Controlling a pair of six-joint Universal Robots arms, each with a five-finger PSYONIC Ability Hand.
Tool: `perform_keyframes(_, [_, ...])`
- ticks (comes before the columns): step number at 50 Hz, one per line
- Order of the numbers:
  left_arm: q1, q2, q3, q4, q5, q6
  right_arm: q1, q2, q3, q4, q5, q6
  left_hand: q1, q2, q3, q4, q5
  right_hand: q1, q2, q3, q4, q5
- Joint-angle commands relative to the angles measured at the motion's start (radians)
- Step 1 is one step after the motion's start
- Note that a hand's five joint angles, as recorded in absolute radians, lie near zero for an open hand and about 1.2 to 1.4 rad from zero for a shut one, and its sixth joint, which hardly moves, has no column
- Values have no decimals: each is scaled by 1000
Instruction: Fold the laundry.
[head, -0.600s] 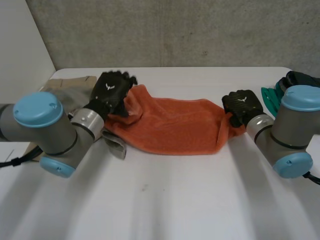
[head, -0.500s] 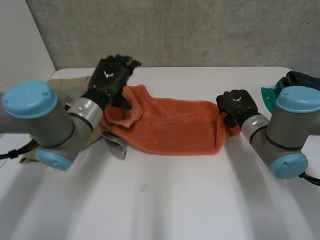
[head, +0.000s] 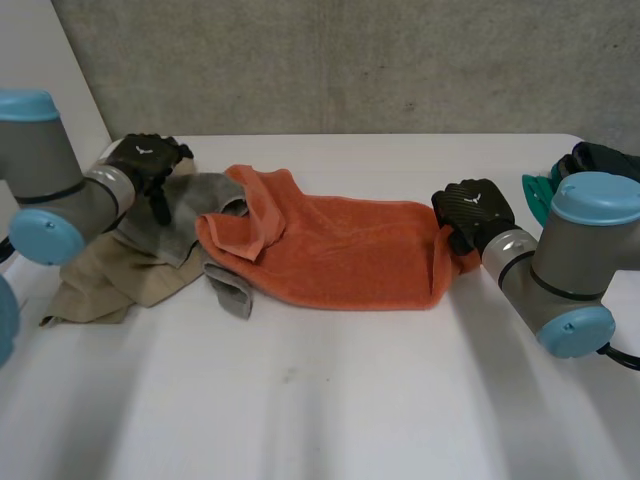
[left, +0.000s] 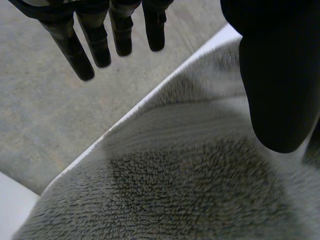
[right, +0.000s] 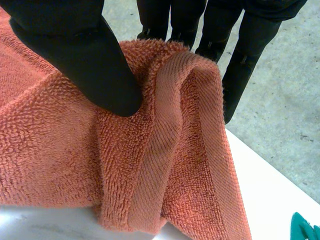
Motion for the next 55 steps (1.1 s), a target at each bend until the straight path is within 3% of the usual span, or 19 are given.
perform_keyframes(1, [-21, -111, 104, 32, 5, 139, 2, 4, 3, 0, 0, -33, 524, 532, 526, 536, 515, 252, 214, 210, 200, 228])
perform_keyframes(4, [-22, -131, 127, 29, -14, 185, -1, 4, 3, 0, 0, -41, 1139, 1147, 1141, 1151, 1130, 252, 214, 210, 200, 228])
perform_keyframes(9, [-5, -86, 155, 70, -188, 249, -4, 4, 1, 0, -2, -44, 1176, 1184, 1178, 1188, 1167, 252, 214, 210, 200, 228])
perform_keyframes(10, [14, -54, 164, 122, -292, 242, -4, 7, 0, 0, -2, -44, 1176, 1184, 1178, 1188, 1167, 252, 214, 210, 200, 228])
perform_keyframes(14, [68, 27, 172, 320, -470, 173, -1, 10, -2, 0, 0, -44, 1176, 1184, 1178, 1188, 1167, 252, 214, 210, 200, 228])
perform_keyframes(15, [79, 40, 173, 353, -475, 160, -1, 10, -2, 0, 0, -44, 1176, 1184, 1178, 1188, 1167, 252, 214, 210, 200, 228])
perform_keyframes(18, [110, 67, 175, 414, -437, 149, 1, 10, -2, 0, 1, -46, 1176, 1184, 1178, 1188, 1167, 252, 214, 210, 200, 228])
perform_keyframes(22, [119, 61, 195, 396, -388, 163, 1, 10, -2, 0, 1, -46, 1176, 1184, 1178, 1188, 1167, 252, 214, 210, 200, 228])
perform_keyframes(31, [119, -23, 190, 361, -367, 195, 9, 15, 1, 1, 1, -50, 1176, 1184, 1178, 1188, 1167, 252, 214, 210, 200, 228])
perform_keyframes(34, [107, -46, 160, 332, -331, 191, 10, 12, 1, 3, 1, -55, 425, 432, 426, 437, 415, 252, 214, 210, 200, 228])
perform_keyframes(35, [93, -45, 128, 306, -304, 195, 12, 10, 1, 4, 1, -58, 59, 66, 60, 71, 49, 252, 214, 210, 200, 228])
perform_keyframes(36, [85, -42, 111, 293, -291, 197, 12, 10, 3, 5, 1, -58, -41, -33, -39, -29, -50, 252, 214, 210, 200, 228])
perform_keyframes(42, [56, 32, -30, 215, -222, 189, 9, 10, 1, 3, 1, -61, -46, -38, -44, -34, -55, 252, 214, 210, 200, 228])
perform_keyframes(49, [22, 87, -175, 83, -42, 180, 10, 15, -2, 3, 1, -61, -46, -38, -44, -34, -55, 252, 214, 210, 200, 228])
perform_keyframes(52, [13, 57, -167, 77, -6, 188, 12, 20, -2, 3, 1, -62, -46, -38, -44, -34, -55, 252, 214, 210, 200, 228])
perform_keyframes(55, [5, 3, -124, 78, -23, 200, 12, 21, -2, 3, 1, -67, -46, -38, -44, -34, -55, 252, 214, 210, 200, 228])
